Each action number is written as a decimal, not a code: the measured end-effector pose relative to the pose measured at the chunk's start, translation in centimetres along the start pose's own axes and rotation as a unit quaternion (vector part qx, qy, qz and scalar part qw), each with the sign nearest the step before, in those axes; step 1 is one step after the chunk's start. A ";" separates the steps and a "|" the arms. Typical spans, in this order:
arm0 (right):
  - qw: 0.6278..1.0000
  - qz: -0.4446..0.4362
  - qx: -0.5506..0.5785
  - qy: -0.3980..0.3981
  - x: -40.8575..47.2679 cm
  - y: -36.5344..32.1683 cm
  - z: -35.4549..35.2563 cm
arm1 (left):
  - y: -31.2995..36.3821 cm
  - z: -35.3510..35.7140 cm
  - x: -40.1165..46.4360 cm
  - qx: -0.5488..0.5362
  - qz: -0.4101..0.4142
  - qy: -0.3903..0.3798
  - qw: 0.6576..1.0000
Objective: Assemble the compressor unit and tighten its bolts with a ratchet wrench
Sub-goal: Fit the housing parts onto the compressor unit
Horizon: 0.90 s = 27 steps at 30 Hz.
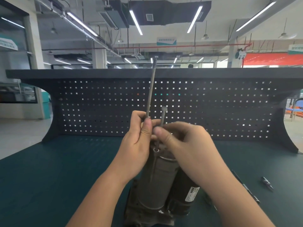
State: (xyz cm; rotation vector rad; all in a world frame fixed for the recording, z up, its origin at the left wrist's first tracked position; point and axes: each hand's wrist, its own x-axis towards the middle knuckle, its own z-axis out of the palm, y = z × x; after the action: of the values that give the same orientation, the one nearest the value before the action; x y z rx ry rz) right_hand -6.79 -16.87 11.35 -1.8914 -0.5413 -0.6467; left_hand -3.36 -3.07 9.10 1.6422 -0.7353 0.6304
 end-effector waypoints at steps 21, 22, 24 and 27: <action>0.957 -0.134 -0.013 0.257 1.9 3.6 -3.8 | 0.7 -0.1 -0.2 0.190 -0.029 -0.101 0.976; 0.960 -0.115 0.019 0.255 2.0 3.8 -4.1 | 0.6 0.0 -0.2 0.224 -0.015 -0.108 0.969; 0.964 -0.067 0.080 0.245 2.3 4.1 -4.3 | 0.5 0.1 -0.3 0.250 -0.010 -0.122 0.961; 0.960 -0.003 0.169 0.222 2.6 4.6 -4.0 | 0.1 0.4 -0.4 0.248 -0.039 -0.143 0.957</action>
State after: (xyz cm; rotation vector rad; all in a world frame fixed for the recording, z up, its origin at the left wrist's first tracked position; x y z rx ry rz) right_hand -2.74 -22.11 11.26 -1.3687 -0.3386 -0.8907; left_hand -3.63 -3.39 8.80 2.2489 -0.7517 0.5529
